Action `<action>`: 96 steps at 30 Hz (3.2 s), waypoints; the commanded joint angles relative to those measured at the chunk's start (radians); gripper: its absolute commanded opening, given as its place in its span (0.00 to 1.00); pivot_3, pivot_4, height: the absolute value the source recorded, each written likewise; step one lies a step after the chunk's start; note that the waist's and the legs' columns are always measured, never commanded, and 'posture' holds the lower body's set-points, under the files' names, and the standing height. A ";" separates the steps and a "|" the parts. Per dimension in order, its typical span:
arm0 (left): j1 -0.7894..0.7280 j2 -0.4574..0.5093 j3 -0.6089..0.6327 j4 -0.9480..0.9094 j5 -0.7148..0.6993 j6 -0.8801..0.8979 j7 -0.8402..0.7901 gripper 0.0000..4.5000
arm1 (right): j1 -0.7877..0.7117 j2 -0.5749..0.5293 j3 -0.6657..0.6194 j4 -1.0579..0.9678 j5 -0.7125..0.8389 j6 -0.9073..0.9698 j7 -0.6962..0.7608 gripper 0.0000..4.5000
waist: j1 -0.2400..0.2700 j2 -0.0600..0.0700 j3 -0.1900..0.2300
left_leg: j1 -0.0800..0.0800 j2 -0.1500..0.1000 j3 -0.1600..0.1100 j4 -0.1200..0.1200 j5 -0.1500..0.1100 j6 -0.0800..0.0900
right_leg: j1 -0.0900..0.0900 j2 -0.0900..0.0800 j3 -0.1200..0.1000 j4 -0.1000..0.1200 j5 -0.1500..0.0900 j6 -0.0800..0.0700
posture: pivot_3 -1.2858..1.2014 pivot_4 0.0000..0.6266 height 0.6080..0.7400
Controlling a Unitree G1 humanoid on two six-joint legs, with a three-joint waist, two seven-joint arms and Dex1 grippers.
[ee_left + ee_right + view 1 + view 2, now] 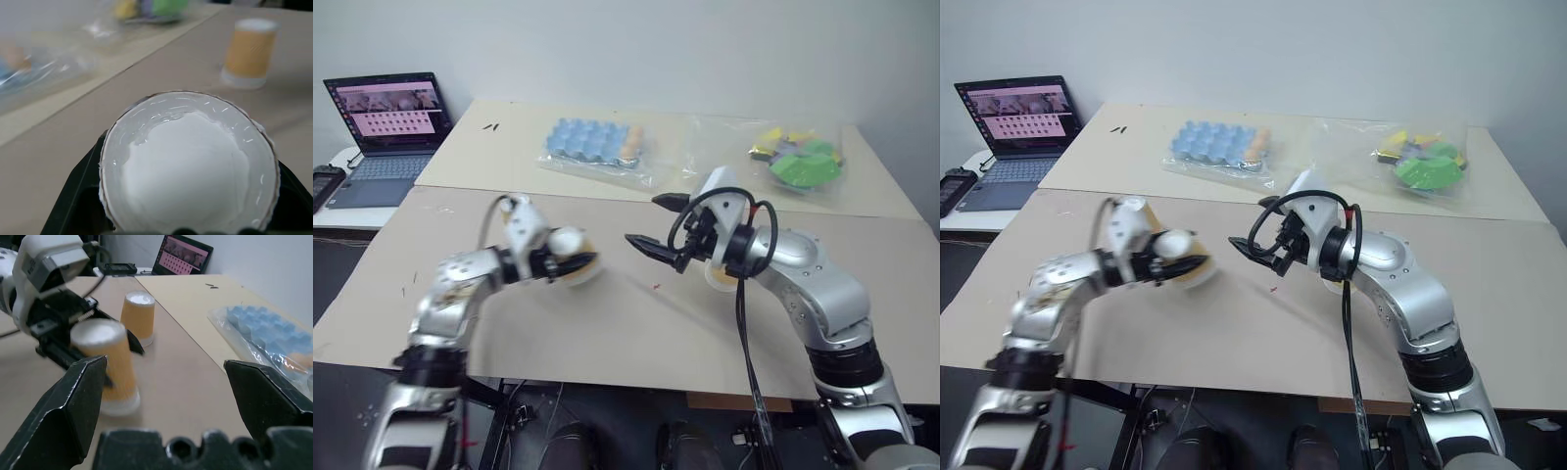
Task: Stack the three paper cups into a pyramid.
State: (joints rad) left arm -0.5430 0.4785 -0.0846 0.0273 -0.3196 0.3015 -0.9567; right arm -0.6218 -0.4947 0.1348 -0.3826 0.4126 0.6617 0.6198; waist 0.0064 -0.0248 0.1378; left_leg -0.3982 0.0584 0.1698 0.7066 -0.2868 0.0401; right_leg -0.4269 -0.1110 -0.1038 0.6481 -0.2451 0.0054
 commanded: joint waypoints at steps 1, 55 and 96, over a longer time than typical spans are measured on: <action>-0.068 -0.060 -0.072 0.041 0.028 -0.042 -0.025 0.57 | -0.020 0.000 -0.036 -0.014 -0.007 -0.008 -0.013 1.00 | -0.008 0.000 0.000 | 0.000 0.000 0.000 0.000 0.000 0.000 | -0.001 0.001 0.000 0.000 0.000 0.000 | 0.52 0.24 0.88; -0.089 0.025 0.298 0.500 0.121 -0.165 0.395 0.99 | 0.136 -0.091 -0.156 -0.110 0.121 0.077 0.072 1.00 | 0.003 0.001 0.001 | -0.002 0.000 -0.005 0.004 -0.001 0.002 | 0.001 -0.002 -0.003 0.000 0.000 0.001 | 0.52 0.24 0.88; -0.261 -0.002 0.227 0.282 0.001 -0.093 0.145 0.58 | 0.139 -0.082 -0.152 -0.105 0.108 0.071 -0.013 1.00 | -0.018 0.000 0.001 | -0.004 -0.001 -0.005 0.005 -0.001 0.002 | 0.001 -0.001 -0.005 0.001 0.000 0.002 | 0.52 0.24 0.88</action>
State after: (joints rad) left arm -0.8088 0.4691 0.1591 0.4624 -0.2590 0.1552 -0.7635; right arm -0.4613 -0.5763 0.0040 -0.4713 0.5231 0.7480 0.6149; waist -0.0113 -0.0247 0.1387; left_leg -0.4021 0.0574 0.1641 0.7116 -0.2874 0.0417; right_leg -0.4259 -0.1125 -0.1087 0.6490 -0.2451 0.0071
